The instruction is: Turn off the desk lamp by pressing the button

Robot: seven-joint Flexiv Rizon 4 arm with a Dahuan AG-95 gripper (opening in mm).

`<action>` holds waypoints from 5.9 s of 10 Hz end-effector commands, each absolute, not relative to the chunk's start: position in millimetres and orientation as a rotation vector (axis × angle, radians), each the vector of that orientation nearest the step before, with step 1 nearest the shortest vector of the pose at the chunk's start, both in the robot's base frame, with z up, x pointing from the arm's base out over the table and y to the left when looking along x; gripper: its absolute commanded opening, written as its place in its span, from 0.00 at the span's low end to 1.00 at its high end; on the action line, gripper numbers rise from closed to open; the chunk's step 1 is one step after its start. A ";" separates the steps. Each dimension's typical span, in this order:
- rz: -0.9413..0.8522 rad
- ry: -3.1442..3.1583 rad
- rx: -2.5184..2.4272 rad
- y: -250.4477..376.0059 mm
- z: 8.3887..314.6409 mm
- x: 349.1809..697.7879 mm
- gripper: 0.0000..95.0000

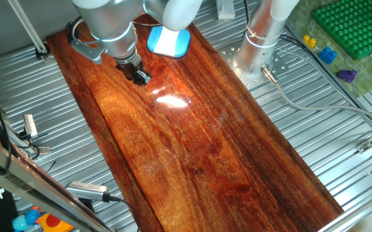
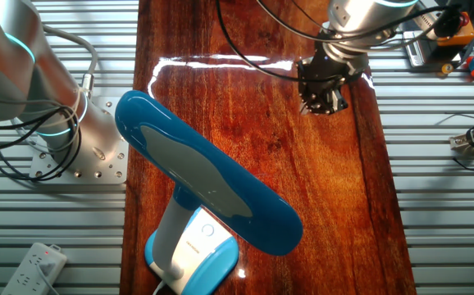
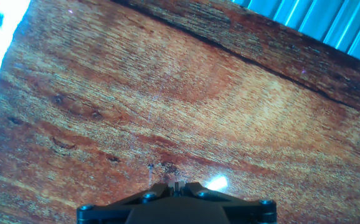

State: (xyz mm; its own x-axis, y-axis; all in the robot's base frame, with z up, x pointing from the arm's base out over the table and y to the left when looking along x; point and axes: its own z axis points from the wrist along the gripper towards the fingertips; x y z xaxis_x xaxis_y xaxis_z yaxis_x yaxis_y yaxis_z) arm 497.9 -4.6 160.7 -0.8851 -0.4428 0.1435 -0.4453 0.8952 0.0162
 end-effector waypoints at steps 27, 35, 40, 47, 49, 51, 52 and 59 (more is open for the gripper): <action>0.557 -2.691 0.688 -18.9 132.2 358.3 0.00; 0.497 -2.707 0.584 -19.0 131.7 358.4 0.00; 0.511 -2.704 0.442 -19.0 131.7 358.4 0.00; 0.526 -2.726 0.369 -19.0 131.7 358.4 0.00; 0.516 -2.727 0.398 -19.0 131.7 358.4 0.00; 0.520 -2.736 0.411 -19.0 131.7 358.4 0.00; 0.523 -2.742 0.415 -19.0 131.7 358.4 0.00; 0.501 -2.742 0.494 -97.0 136.7 349.9 0.00</action>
State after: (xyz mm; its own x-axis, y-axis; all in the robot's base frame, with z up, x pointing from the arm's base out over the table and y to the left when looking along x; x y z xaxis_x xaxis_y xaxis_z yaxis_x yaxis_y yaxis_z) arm 345.6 -97.3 139.2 -0.8953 -0.2760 0.3497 -0.3820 0.8795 -0.2839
